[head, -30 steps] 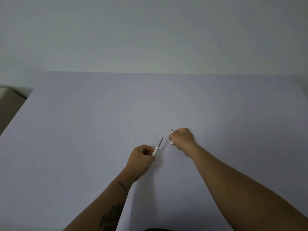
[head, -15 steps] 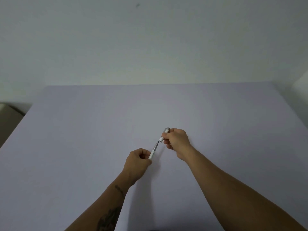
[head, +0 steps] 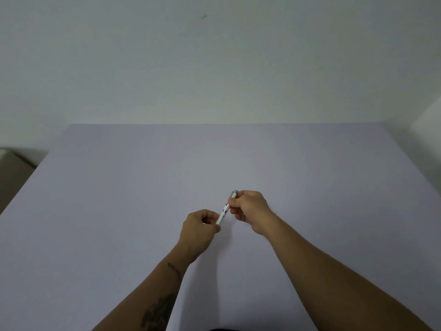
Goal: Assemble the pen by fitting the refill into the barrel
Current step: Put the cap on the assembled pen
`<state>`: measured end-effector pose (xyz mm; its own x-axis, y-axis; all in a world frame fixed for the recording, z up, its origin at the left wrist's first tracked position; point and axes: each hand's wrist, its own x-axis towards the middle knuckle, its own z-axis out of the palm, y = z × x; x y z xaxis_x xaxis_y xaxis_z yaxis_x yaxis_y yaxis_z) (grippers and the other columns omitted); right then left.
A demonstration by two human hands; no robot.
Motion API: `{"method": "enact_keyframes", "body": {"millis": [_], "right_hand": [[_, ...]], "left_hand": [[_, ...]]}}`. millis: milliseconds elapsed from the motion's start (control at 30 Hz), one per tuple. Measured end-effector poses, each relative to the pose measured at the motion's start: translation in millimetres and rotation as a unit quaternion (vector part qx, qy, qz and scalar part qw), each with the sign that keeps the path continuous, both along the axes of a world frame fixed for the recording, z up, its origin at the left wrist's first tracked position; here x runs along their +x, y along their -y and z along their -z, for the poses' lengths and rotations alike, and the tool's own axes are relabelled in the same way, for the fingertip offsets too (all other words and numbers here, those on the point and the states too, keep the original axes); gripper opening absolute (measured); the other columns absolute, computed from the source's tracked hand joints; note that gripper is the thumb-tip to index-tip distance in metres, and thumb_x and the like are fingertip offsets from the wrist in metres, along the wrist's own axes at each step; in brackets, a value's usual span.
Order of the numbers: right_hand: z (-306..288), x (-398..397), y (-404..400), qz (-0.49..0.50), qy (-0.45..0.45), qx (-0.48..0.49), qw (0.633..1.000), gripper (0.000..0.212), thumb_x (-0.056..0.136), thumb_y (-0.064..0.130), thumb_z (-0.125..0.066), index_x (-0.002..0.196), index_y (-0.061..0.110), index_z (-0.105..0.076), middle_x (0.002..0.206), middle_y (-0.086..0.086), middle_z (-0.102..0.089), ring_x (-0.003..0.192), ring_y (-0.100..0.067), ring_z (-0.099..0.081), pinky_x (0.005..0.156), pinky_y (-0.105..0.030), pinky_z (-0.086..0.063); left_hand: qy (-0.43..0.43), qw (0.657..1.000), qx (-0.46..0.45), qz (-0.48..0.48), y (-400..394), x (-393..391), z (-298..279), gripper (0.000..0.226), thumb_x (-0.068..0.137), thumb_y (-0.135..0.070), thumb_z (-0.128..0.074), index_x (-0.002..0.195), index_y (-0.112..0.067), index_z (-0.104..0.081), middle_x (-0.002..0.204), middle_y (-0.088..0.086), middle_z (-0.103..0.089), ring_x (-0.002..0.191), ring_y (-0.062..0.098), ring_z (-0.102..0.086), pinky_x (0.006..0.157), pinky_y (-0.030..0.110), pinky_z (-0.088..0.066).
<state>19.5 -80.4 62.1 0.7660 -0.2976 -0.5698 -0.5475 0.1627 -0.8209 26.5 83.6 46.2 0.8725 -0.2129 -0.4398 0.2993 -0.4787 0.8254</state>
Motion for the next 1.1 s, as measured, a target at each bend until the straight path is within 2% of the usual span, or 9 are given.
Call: {"method": "enact_keyframes", "body": {"millis": [233,533,633,700,767,867,933,1000,1100], "right_hand": [[-4.2,-2.7,-1.5,0.020,0.028,-0.016,0.999,0.012,0.089,0.001,-0.064,0.082,0.007,-0.071,0.080,-0.011,-0.072,0.069,-0.018,-0.066,0.062,-0.027,-0.056],[8.2,-14.5,-3.3,0.029,0.020,0.001,0.999,0.006,0.088,0.006,-0.067,0.092,0.006,-0.071,0.080,-0.010,-0.072,0.065,-0.017,-0.065,0.058,-0.026,-0.056],[12.8,-15.1,-9.4,0.023,0.017,-0.068,0.997,0.009,0.087,0.010,-0.068,0.095,0.012,-0.070,0.089,-0.008,-0.074,0.072,-0.018,-0.072,0.059,-0.027,-0.058],[14.7,-14.2,-8.4,0.028,0.028,-0.131,0.991,0.011,0.087,0.010,-0.066,0.095,0.016,-0.069,0.090,-0.007,-0.073,0.076,-0.021,-0.073,0.063,-0.031,-0.061],[15.6,-13.8,-2.7,0.020,0.022,-0.177,0.984,0.014,0.087,0.011,-0.064,0.098,0.018,-0.069,0.088,-0.006,-0.071,0.078,-0.025,-0.072,0.070,-0.037,-0.063],[20.8,-18.5,8.4,-0.034,-0.018,-0.251,0.967,0.016,0.086,0.011,-0.059,0.098,0.010,-0.069,0.080,-0.003,-0.064,0.068,-0.022,-0.060,0.063,-0.032,-0.052],[26.4,-24.0,11.3,-0.064,-0.042,-0.299,0.951,0.021,0.083,0.009,-0.055,0.099,0.003,-0.067,0.076,-0.004,-0.059,0.065,-0.021,-0.053,0.060,-0.029,-0.044],[32.3,-30.0,10.7,-0.074,-0.057,-0.333,0.938,0.023,0.082,0.009,-0.055,0.101,0.001,-0.065,0.076,-0.007,-0.061,0.065,-0.022,-0.054,0.061,-0.030,-0.045],[40.4,-35.1,8.6,-0.086,-0.074,-0.377,0.919,0.028,0.083,0.013,-0.060,0.111,0.012,-0.062,0.088,-0.005,-0.068,0.079,-0.024,-0.063,0.068,-0.032,-0.049]], "left_hand": [[0.040,0.999,0.009,-0.009,3.8,3.6,-8.3,0.021,0.079,0.000,-0.069,0.078,-0.021,-0.072,0.068,-0.003,-0.065,0.055,0.008,-0.055,0.045,0.013,-0.042],[0.059,0.998,-0.005,0.014,11.9,-4.6,-1.0,0.013,0.082,-0.009,-0.072,0.087,-0.021,-0.072,0.075,-0.004,-0.066,0.060,0.009,-0.056,0.054,0.018,-0.045],[0.056,0.998,-0.017,0.018,19.9,-6.1,2.7,0.013,0.084,-0.010,-0.071,0.092,-0.020,-0.071,0.079,-0.002,-0.067,0.065,0.012,-0.060,0.060,0.022,-0.052],[0.058,0.998,-0.015,0.024,20.4,-6.2,7.4,0.015,0.086,-0.012,-0.070,0.099,-0.020,-0.071,0.086,-0.002,-0.069,0.072,0.012,-0.063,0.064,0.019,-0.055],[0.091,0.994,0.039,0.048,15.5,-5.4,14.1,0.022,0.089,-0.016,-0.066,0.110,-0.020,-0.069,0.103,-0.001,-0.068,0.083,0.010,-0.063,0.072,0.016,-0.051],[0.162,0.956,0.197,0.146,0.7,-3.7,29.5,0.044,0.091,-0.027,-0.057,0.135,-0.020,-0.052,0.139,0.001,-0.050,0.120,0.020,-0.052,0.100,0.033,-0.045],[0.168,0.909,0.304,0.229,-10.0,-1.5,40.4,0.064,0.090,-0.039,-0.051,0.149,-0.022,-0.030,0.158,0.005,-0.024,0.142,0.027,-0.028,0.114,0.047,-0.030],[0.146,0.868,0.376,0.290,-16.2,-1.2,50.9,0.081,0.088,-0.051,-0.047,0.154,-0.023,-0.010,0.163,0.008,0.002,0.149,0.029,-0.002,0.116,0.057,-0.017],[0.123,0.839,0.417,0.329,-17.3,-5.7,63.3,0.093,0.086,-0.062,-0.043,0.154,-0.024,0.007,0.161,0.010,0.021,0.148,0.030,0.017,0.111,0.066,-0.013]]}}
